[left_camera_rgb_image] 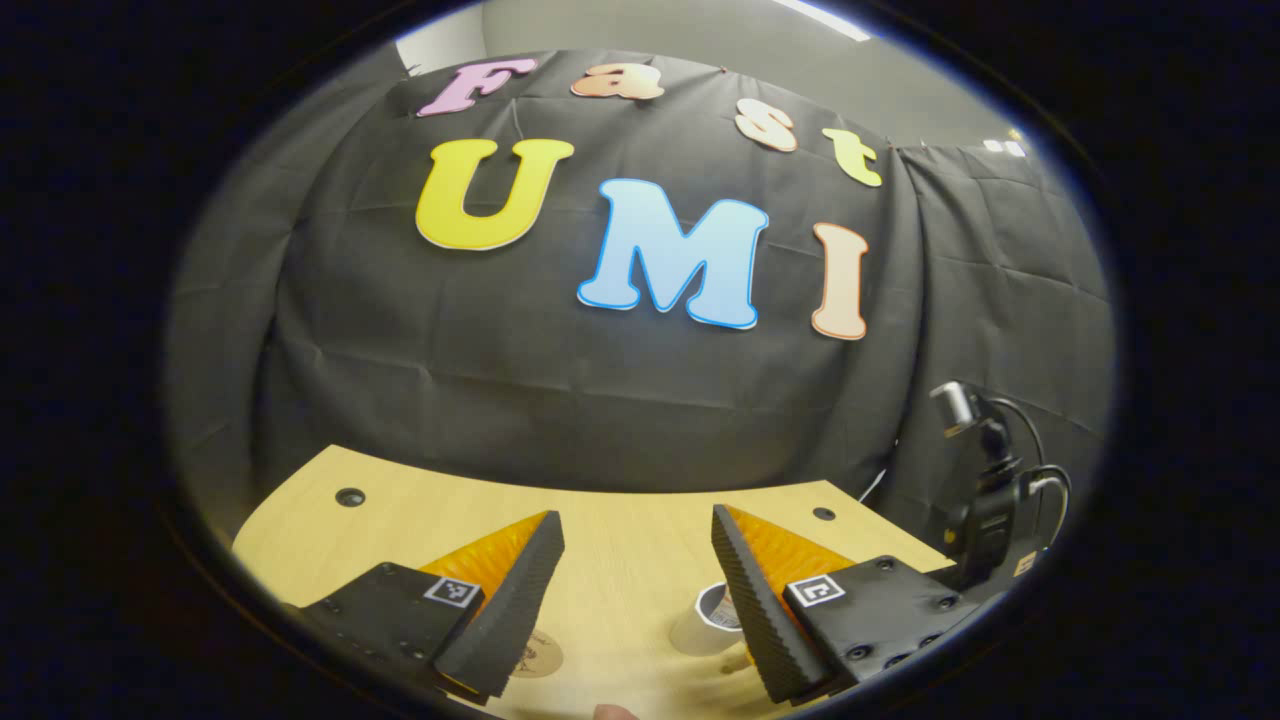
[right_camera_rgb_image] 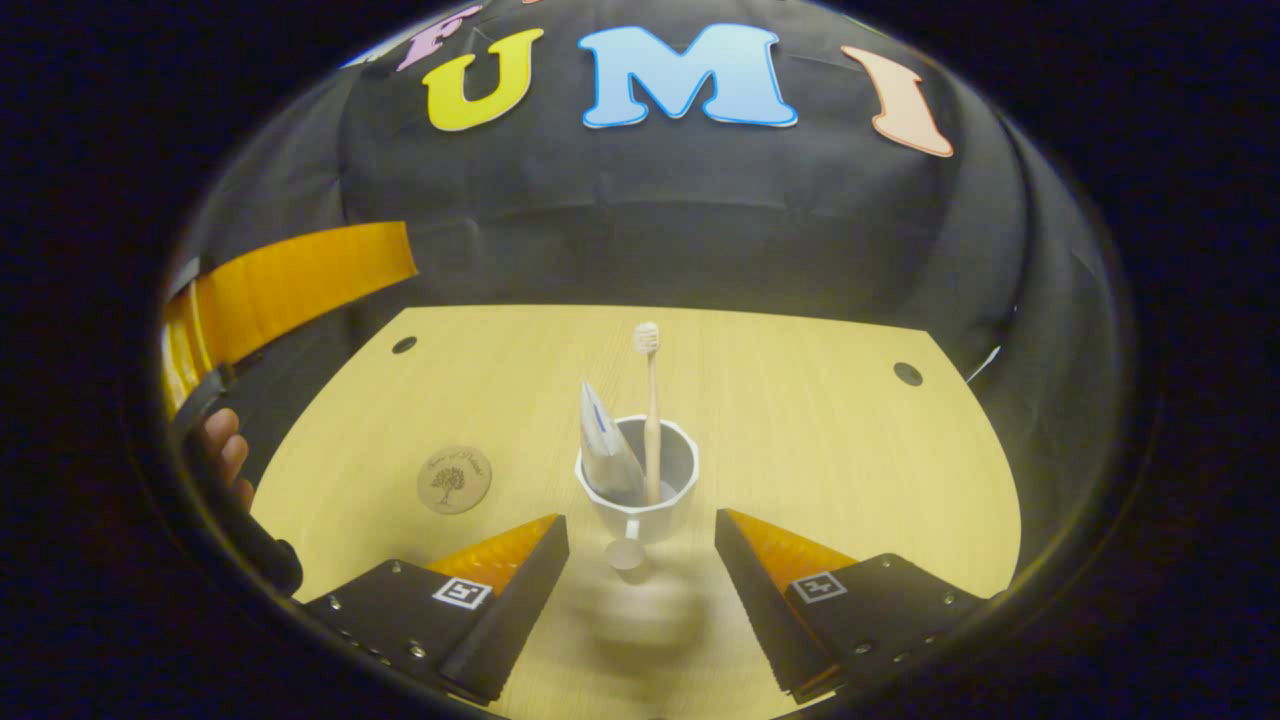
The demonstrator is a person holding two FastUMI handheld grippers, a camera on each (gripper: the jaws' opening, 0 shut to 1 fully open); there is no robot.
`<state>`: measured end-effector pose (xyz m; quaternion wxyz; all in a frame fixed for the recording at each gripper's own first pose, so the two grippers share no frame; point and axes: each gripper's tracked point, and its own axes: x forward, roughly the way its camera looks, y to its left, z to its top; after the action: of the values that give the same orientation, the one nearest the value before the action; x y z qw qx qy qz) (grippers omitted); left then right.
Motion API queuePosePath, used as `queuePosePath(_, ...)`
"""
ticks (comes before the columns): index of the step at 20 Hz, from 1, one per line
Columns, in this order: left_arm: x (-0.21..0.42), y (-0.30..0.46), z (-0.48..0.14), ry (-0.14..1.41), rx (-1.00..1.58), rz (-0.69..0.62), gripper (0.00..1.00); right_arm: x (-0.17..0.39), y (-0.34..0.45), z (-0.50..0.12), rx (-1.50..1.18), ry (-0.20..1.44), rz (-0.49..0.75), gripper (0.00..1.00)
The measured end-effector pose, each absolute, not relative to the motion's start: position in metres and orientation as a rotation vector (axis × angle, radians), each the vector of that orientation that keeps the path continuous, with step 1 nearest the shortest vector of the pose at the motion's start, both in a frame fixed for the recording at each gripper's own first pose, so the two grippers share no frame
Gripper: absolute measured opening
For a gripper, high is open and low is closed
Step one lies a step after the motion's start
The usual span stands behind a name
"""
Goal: Put the toothbrush and toothpaste on the desktop into the cup, then pick up the cup and place it on the coaster on the desktop.
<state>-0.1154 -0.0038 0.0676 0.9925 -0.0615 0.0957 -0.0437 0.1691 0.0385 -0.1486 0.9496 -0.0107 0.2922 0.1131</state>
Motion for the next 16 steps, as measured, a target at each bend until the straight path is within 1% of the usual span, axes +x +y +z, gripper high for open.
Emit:
queuePosePath(6,-0.138,0.031,0.059,0.230,-0.160,-0.038,0.95,0.176,0.046,-0.177,-0.015,0.804,0.207,0.93)
queuePosePath(7,-0.142,0.036,0.059,0.234,-0.167,-0.031,0.99,0.176,0.045,-0.182,-0.022,0.839,0.200,0.93)
queuePosePath(8,-0.145,0.041,0.058,0.238,-0.173,-0.024,0.95,0.177,0.046,-0.186,-0.028,0.868,0.200,0.93)
queuePosePath(9,-0.147,0.046,0.057,0.240,-0.174,-0.016,0.95,0.177,0.047,-0.190,-0.030,0.896,0.199,0.93)
queuePosePath(16,-0.166,0.080,0.047,0.264,-0.176,0.036,0.95,0.185,0.051,-0.212,-0.011,1.012,0.187,0.93)
